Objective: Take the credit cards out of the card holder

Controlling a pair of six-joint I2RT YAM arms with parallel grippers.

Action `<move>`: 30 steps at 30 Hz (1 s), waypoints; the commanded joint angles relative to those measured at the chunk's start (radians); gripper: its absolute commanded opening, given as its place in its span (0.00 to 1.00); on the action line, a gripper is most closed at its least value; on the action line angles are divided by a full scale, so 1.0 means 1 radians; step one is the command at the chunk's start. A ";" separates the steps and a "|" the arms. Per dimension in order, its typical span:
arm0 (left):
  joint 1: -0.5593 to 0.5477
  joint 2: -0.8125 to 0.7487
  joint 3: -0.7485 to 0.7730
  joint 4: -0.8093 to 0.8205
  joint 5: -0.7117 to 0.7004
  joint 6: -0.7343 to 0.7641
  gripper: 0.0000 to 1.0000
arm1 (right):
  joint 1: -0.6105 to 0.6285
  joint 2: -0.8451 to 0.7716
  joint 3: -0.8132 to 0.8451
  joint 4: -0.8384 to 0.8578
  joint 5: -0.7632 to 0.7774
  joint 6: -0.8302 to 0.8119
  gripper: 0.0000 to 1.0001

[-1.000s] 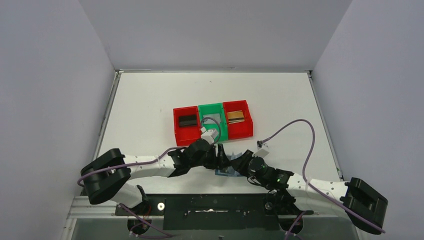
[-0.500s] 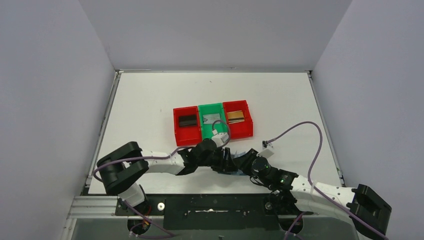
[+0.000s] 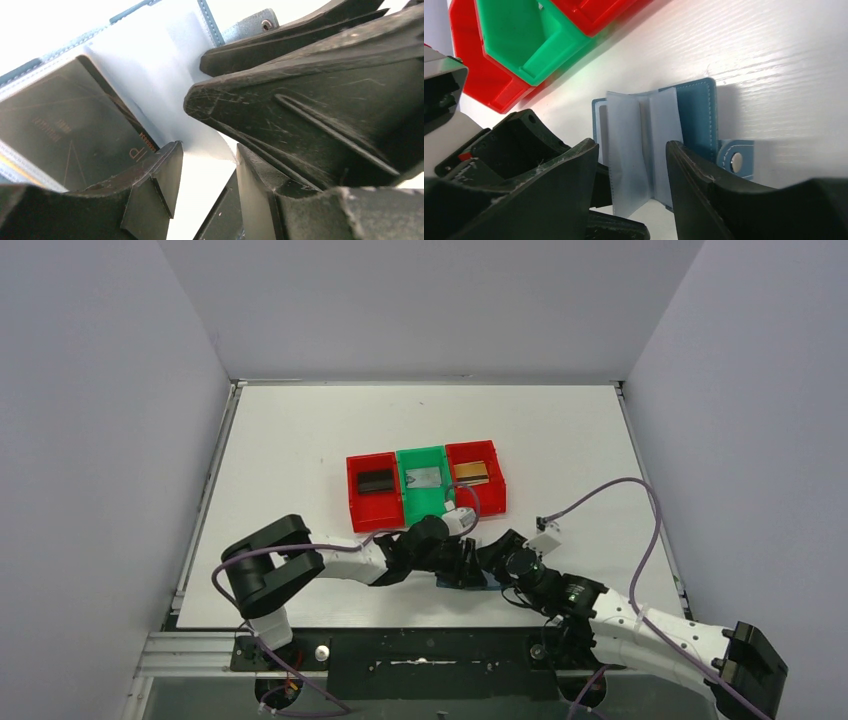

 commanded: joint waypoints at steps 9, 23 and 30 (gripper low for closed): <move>-0.032 0.083 0.187 0.049 0.009 0.088 0.43 | 0.008 -0.054 0.149 -0.293 0.160 0.030 0.63; -0.046 0.196 0.257 0.017 0.026 0.114 0.43 | 0.008 -0.074 0.154 -0.348 0.179 0.054 0.61; -0.048 0.173 0.237 -0.001 0.006 0.120 0.43 | 0.007 -0.092 0.144 -0.333 0.173 0.005 0.45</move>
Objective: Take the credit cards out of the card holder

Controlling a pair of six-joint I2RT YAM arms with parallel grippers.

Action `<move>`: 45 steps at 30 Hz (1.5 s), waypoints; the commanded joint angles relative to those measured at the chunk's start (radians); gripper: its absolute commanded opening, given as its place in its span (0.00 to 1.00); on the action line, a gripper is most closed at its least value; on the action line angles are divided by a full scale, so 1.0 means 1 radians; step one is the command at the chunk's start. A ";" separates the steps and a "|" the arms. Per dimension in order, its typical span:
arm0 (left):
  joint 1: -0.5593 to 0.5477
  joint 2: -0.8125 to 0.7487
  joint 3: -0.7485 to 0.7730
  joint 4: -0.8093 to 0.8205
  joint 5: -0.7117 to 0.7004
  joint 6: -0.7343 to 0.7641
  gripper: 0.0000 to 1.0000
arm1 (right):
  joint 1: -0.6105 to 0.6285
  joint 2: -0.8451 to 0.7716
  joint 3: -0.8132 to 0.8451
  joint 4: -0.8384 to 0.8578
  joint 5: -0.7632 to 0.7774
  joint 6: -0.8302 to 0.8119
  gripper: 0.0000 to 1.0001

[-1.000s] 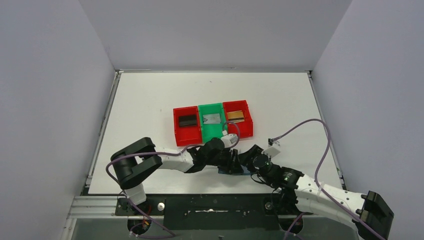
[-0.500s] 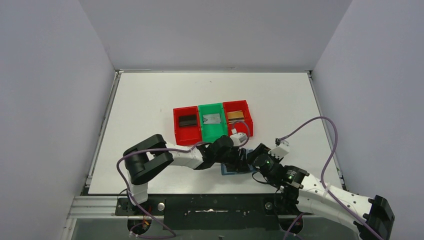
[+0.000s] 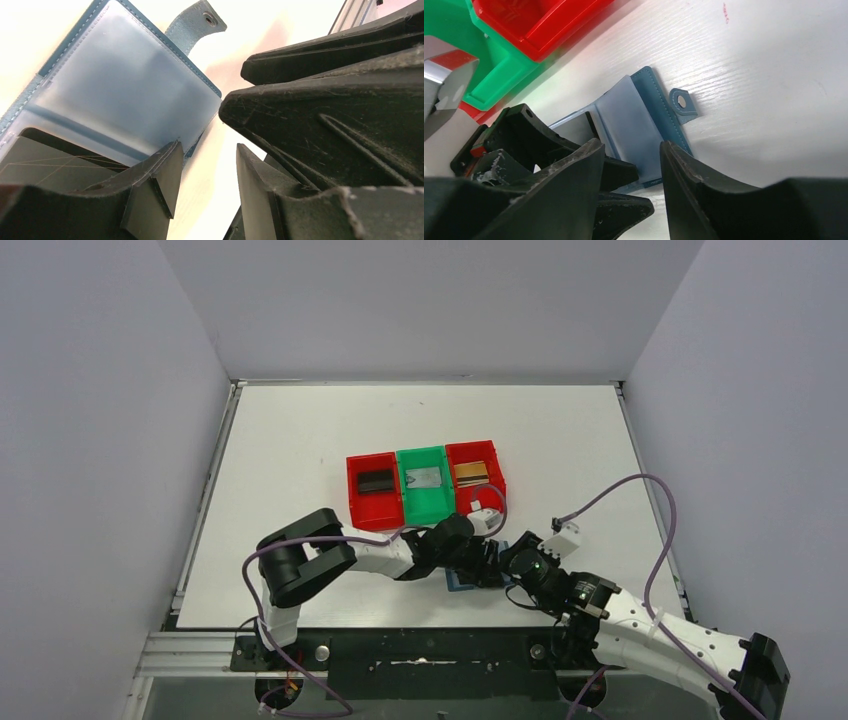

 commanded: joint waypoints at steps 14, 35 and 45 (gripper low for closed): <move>-0.016 -0.192 -0.069 0.077 -0.120 0.032 0.42 | -0.057 0.001 0.031 0.127 -0.112 -0.143 0.46; 0.044 -0.310 -0.181 0.094 -0.187 0.004 0.42 | -0.199 0.153 0.053 0.129 -0.255 -0.246 0.43; 0.051 -0.357 -0.172 -0.064 -0.385 -0.056 0.43 | -0.205 0.048 0.039 0.177 -0.295 -0.322 0.56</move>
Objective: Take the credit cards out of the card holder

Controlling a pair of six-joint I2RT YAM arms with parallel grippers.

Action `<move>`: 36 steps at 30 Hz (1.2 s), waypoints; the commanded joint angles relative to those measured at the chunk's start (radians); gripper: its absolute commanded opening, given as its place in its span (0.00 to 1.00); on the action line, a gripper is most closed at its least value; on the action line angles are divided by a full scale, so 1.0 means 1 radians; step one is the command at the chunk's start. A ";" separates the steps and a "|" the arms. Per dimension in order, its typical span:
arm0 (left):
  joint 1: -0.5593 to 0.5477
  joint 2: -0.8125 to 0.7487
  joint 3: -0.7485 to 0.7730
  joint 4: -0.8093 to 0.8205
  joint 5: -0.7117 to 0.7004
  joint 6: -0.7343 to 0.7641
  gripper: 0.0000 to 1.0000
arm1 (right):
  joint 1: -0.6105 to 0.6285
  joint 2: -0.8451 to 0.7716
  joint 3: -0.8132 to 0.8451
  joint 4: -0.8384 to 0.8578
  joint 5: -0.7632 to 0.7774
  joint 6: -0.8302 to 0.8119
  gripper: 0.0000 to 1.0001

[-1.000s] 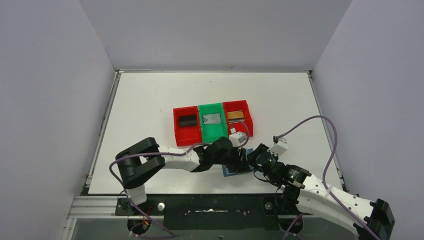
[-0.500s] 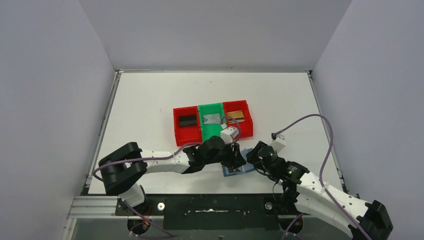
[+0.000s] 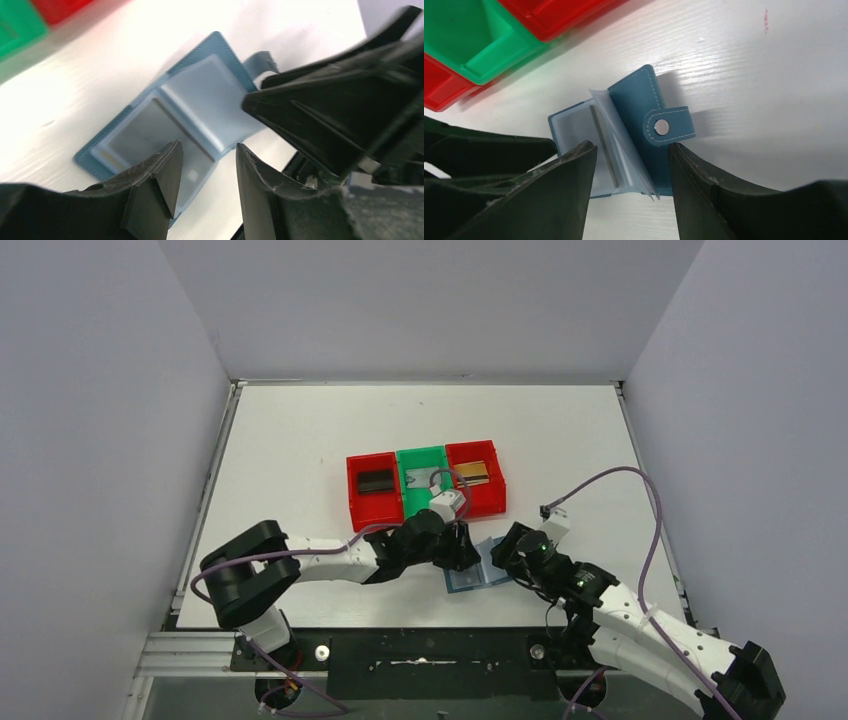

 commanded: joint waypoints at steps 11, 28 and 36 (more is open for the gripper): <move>0.069 -0.434 -0.201 -0.241 -0.273 -0.112 0.46 | -0.013 0.216 0.090 0.083 -0.077 -0.157 0.28; 0.096 -0.723 -0.302 -0.432 -0.296 -0.129 0.46 | 0.160 0.451 0.097 0.418 -0.244 -0.117 0.14; 0.098 -0.761 -0.308 -0.475 -0.320 -0.137 0.46 | 0.192 0.514 0.143 0.466 -0.314 -0.217 0.08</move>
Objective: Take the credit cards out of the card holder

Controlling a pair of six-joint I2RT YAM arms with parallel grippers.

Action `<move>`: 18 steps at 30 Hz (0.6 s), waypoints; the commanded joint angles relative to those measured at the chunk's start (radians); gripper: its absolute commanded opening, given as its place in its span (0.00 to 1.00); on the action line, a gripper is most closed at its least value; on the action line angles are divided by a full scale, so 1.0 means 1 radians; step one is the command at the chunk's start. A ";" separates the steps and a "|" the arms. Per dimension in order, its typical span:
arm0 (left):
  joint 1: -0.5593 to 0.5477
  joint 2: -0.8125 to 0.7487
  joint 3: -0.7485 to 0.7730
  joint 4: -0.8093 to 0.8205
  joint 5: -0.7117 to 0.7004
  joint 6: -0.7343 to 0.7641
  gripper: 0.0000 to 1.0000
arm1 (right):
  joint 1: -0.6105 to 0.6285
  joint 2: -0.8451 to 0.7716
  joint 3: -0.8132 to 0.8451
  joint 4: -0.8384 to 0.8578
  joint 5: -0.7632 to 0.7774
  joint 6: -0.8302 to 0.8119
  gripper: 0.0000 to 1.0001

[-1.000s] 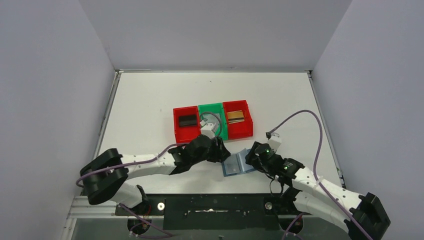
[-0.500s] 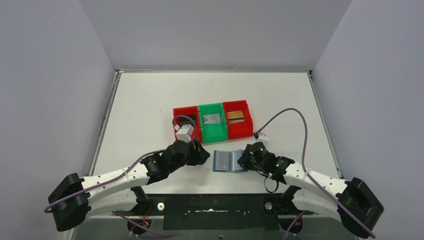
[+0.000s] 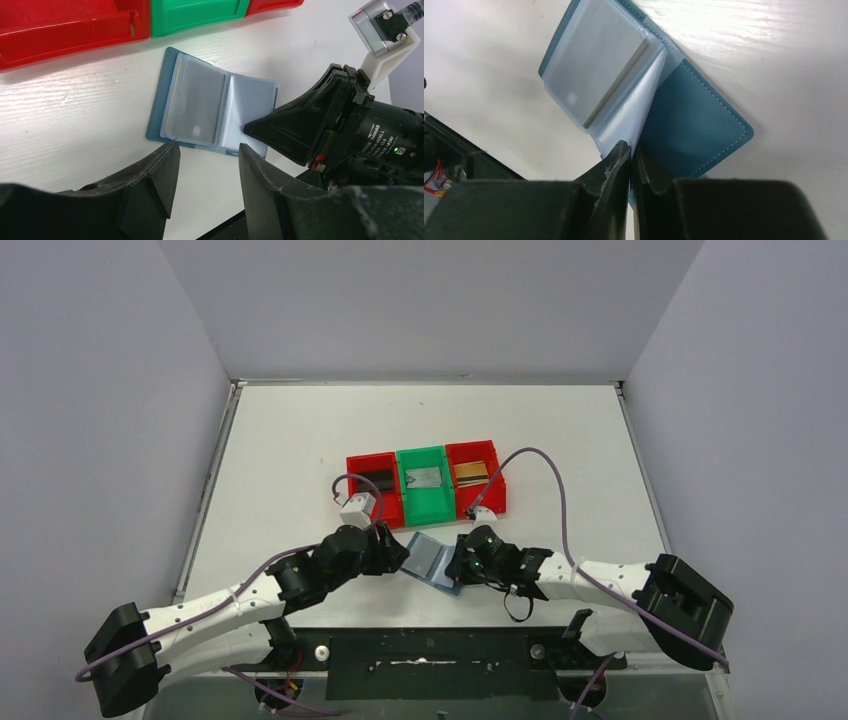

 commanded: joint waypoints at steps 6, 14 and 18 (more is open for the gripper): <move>0.007 -0.055 0.002 -0.034 -0.049 -0.014 0.46 | 0.026 0.017 0.063 0.021 -0.097 -0.191 0.07; 0.007 -0.052 0.006 -0.040 -0.049 -0.014 0.46 | -0.039 -0.054 0.078 -0.097 -0.032 -0.283 0.11; 0.007 -0.052 0.006 -0.038 -0.051 -0.014 0.46 | -0.073 -0.089 0.084 -0.148 0.029 -0.258 0.29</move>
